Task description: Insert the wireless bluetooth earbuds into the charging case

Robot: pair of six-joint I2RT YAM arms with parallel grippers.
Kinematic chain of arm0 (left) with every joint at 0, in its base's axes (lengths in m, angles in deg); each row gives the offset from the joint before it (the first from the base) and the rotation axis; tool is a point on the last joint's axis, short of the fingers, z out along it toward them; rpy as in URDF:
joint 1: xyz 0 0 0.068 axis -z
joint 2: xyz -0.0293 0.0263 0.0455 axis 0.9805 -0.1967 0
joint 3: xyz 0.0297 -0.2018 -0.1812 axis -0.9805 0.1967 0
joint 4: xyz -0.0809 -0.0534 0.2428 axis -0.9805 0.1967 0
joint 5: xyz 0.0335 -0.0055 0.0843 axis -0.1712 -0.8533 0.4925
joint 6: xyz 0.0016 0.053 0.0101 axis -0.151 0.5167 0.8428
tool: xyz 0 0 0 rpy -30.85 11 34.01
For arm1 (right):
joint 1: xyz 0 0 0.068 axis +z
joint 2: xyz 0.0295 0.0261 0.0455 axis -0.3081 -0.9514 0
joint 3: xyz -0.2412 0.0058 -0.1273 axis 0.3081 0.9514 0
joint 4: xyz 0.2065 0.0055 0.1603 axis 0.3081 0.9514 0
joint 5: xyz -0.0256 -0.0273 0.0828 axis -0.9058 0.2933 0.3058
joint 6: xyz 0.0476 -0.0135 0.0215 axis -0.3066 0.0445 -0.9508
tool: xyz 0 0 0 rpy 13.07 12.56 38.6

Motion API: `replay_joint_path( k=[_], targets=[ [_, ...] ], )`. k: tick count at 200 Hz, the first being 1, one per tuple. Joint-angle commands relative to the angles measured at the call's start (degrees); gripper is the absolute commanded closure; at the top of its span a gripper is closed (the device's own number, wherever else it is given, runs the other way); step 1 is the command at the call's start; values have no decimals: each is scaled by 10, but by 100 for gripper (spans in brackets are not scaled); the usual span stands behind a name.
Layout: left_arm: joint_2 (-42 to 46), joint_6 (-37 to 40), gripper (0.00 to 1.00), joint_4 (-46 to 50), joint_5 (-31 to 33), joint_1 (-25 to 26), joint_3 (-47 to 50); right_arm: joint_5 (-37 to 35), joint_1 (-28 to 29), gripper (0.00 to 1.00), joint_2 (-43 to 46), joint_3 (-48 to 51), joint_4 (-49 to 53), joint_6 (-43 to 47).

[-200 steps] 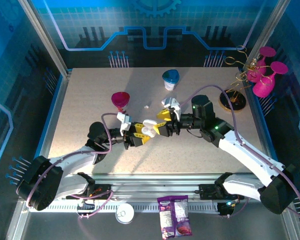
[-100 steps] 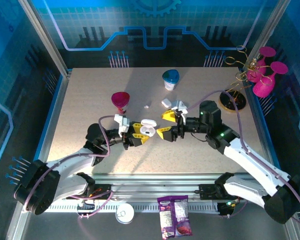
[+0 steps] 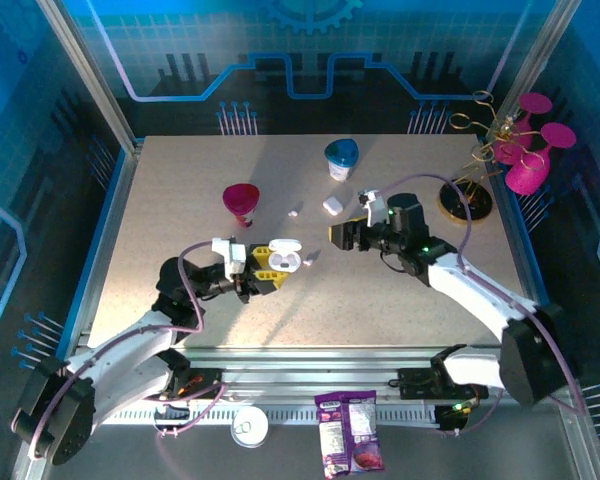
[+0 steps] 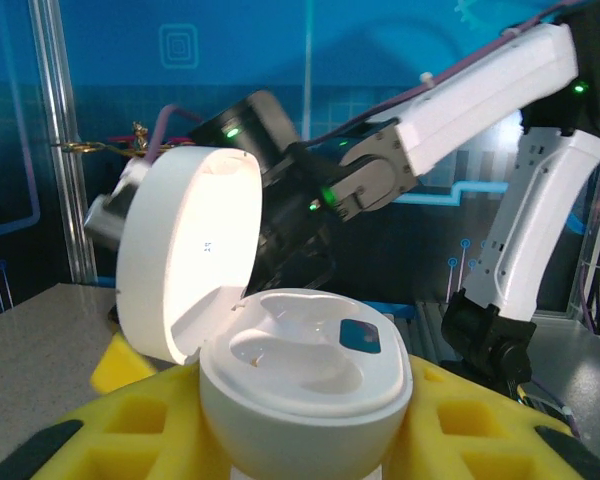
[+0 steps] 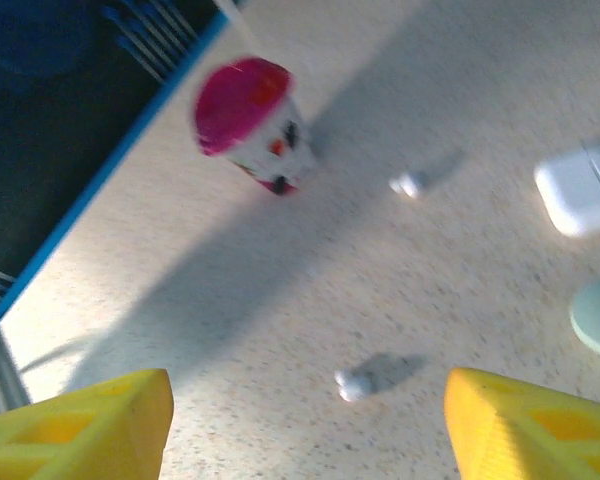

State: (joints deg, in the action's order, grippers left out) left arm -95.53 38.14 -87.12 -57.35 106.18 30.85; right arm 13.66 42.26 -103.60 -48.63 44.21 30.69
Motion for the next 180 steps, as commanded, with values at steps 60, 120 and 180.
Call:
replay_joint_path(
  k=[60, 120, 180],
  targets=[
    [21, 20, 75, 34, 8, -2, 8, -78, 76, 39, -211, -140, 112, -16],
    [12, 14, 75, 22, 5, -2, 9, -121, 142, 46, -333, -262, 218, 49],
    [16, 12, 75, 21, 5, -2, 12, -125, 177, 46, -410, -339, 272, 83]
  ],
)
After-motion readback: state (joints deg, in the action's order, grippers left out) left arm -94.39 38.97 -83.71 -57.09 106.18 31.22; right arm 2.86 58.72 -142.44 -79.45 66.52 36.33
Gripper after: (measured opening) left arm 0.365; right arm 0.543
